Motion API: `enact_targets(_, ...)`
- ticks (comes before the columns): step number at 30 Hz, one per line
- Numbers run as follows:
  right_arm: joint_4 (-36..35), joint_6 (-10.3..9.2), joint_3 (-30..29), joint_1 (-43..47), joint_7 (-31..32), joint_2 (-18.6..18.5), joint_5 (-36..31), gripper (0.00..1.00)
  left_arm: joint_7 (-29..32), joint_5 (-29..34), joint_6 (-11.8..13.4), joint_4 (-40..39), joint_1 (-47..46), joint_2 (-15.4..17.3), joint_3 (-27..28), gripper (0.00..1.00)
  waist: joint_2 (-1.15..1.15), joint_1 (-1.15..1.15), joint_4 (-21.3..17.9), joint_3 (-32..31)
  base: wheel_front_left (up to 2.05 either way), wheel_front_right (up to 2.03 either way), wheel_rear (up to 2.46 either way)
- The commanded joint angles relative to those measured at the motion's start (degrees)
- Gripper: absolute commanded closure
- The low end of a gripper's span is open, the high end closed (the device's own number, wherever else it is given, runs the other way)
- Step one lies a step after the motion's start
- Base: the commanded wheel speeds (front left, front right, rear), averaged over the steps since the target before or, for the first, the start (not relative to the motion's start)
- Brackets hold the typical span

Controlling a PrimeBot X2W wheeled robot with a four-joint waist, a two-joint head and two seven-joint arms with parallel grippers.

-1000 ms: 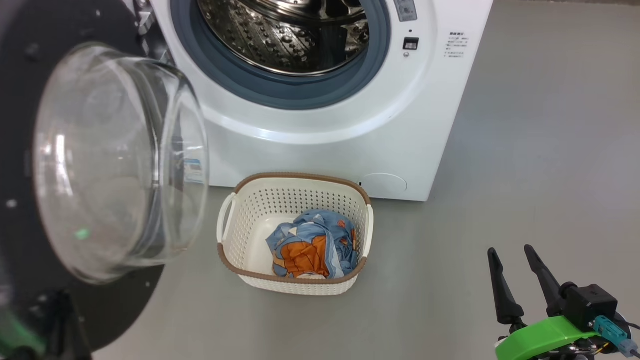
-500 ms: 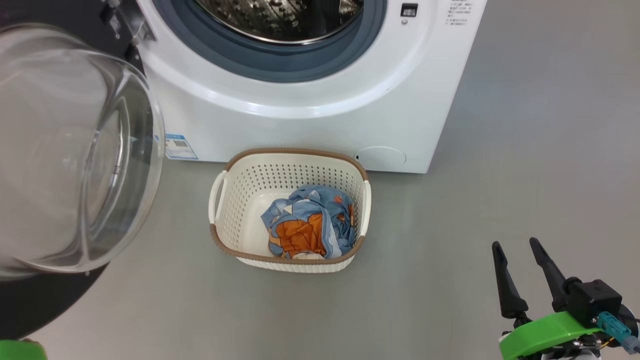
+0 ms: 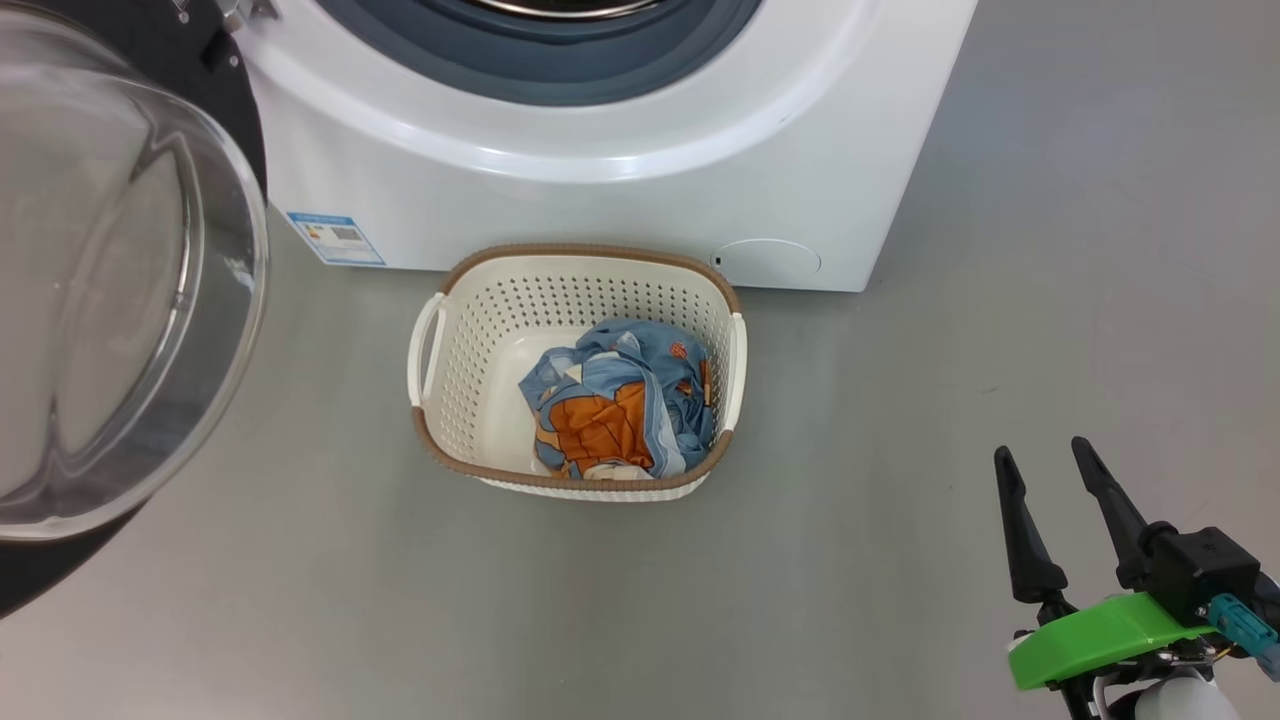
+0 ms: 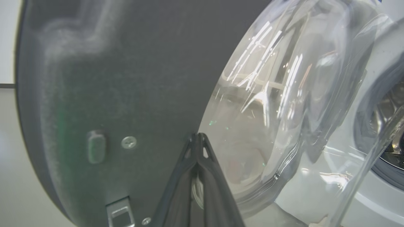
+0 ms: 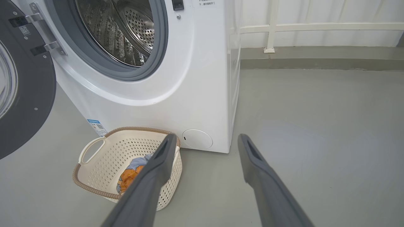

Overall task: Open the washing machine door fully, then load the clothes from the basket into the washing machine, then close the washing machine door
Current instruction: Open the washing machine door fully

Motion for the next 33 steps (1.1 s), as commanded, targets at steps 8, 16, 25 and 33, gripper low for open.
enact_targets(8, -0.9, 0.09, 1.1, -1.8, -0.5, -0.2, -0.6, 0.00, -0.3, 4.0, -2.7, 0.0, -3.0, 3.3, 4.2, 1.00, 0.00, 0.00, -0.2, -0.2, 0.00, 0.00, 0.00)
enact_targets(16, -0.2, 0.09, 1.0, -1.2, -0.5, 0.4, -0.1, 0.00, -0.3, 8.1, -5.0, -5.7, 1.4, -1.5, 4.9, 1.00, 0.00, 0.00, -0.1, -2.6, 0.00, 0.00, 0.00)
enact_targets(25, 0.4, 0.09, 1.3, -0.2, -0.5, 0.8, 0.5, 0.00, -0.3, 11.0, -6.0, -15.5, 7.7, -6.4, 1.7, 1.00, 0.00, 0.00, -0.4, -5.5, 0.00, 0.00, 0.00)
enact_targets(33, 0.4, 0.09, 2.3, 0.3, -0.5, 1.0, 0.9, 0.00, -0.3, 10.0, -5.2, -21.4, 12.8, -7.3, -5.7, 0.00, 0.00, 0.00, -2.2, -7.6, 0.00, 0.00, 0.00)
